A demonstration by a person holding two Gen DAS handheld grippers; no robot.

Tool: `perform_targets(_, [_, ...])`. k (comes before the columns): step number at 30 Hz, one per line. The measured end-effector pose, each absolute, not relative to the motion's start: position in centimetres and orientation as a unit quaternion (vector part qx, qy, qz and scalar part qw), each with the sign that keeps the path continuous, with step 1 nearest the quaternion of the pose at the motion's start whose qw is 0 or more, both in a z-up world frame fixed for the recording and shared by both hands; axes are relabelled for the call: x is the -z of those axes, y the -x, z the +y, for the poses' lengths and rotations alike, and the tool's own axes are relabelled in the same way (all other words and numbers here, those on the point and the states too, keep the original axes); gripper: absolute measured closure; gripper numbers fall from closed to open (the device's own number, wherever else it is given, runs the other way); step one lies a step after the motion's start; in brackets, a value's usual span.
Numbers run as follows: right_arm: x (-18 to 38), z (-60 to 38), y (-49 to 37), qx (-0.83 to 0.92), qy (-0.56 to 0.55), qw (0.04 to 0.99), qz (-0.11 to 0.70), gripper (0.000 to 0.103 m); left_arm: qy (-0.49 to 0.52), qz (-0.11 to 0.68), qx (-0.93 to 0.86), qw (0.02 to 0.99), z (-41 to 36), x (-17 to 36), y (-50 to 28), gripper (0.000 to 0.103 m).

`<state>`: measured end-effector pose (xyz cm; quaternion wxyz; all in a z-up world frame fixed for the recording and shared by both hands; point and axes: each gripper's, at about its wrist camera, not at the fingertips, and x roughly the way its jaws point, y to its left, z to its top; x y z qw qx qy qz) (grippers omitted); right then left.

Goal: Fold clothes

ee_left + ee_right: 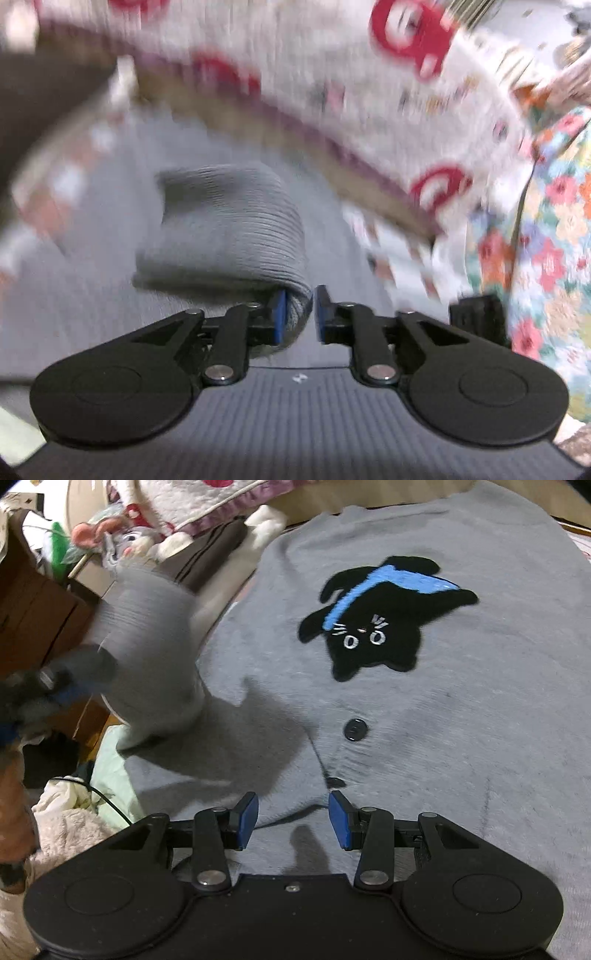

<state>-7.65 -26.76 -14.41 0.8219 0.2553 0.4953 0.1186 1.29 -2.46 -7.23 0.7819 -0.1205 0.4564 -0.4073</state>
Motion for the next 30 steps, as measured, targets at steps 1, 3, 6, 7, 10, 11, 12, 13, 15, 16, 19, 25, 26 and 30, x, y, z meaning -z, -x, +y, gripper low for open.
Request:
perform_targets(1, [14.5, -26.7, 7.7, -0.118, -0.255, 0.821, 0.497, 0.055, 0.121, 0.466, 0.399, 0.780, -2.2, 7.8, -1.2, 0.056])
perform_targets(3, [14.5, -26.6, 7.8, -0.117, -0.249, 0.821, 0.500, 0.055, 0.129, 0.456, 0.381, 0.794, -0.9, 8.3, -1.3, 0.054])
perform_targets(6, [14.4, -26.8, 7.9, -0.113, -0.245, 0.822, 0.502, 0.055, 0.147, 0.449, 0.333, 0.816, 1.4, 9.0, -3.0, 0.047])
perform_targets(7, [14.4, -26.8, 7.8, -0.110, -0.246, 0.822, 0.503, 0.055, 0.153, 0.450, 0.310, 0.823, 2.0, 9.3, -4.2, 0.047])
perform_targets(10, [14.4, -27.2, 7.1, -0.095, -0.260, 0.822, 0.498, 0.054, 0.120, 0.496, 0.240, 0.826, 2.0, 11.2, -8.2, 0.049])
perform_targets(11, [14.3, -27.3, 6.7, -0.089, -0.265, 0.823, 0.494, 0.053, 0.107, 0.499, 0.224, 0.830, 1.9, 11.8, -9.0, 0.049])
perform_targets(12, [14.3, -27.4, 6.3, -0.081, -0.269, 0.826, 0.488, 0.052, 0.097, 0.501, 0.214, 0.833, 1.9, 12.2, -9.6, 0.049])
perform_targets(13, [14.2, -27.3, 5.9, -0.075, -0.273, 0.829, 0.483, 0.049, 0.087, 0.503, 0.204, 0.835, 1.9, 12.6, -10.2, 0.049])
perform_targets(15, [14.3, -27.0, 4.9, -0.065, -0.280, 0.829, 0.481, 0.042, 0.096, 0.517, 0.198, 0.827, 2.6, 13.6, -10.3, 0.049])
perform_targets(16, [14.6, -26.8, 4.3, -0.056, -0.281, 0.826, 0.484, 0.038, 0.102, 0.524, 0.195, 0.823, 2.9, 14.1, -10.3, 0.048])
perform_targets(19, [15.9, -26.5, 2.9, -0.015, -0.289, 0.818, 0.497, 0.037, 0.103, 0.548, 0.187, 0.809, 3.8, 15.5, -10.0, 0.047])
perform_targets(25, [16.6, -26.2, 1.3, 0.042, -0.265, 0.843, 0.466, 0.063, 0.059, 0.545, 0.179, 0.817, 3.6, 15.6, -9.9, 0.047])
perform_targets(26, [16.1, -25.9, 1.3, 0.035, -0.240, 0.857, 0.454, 0.073, 0.058, 0.545, 0.181, 0.817, 3.6, 15.6, -9.9, 0.047])
perform_targets(30, [9.6, -24.8, 5.0, -0.078, -0.161, 0.942, 0.285, 0.079, 0.074, 0.554, 0.183, 0.809, 4.5, 15.9, -10.0, 0.047])
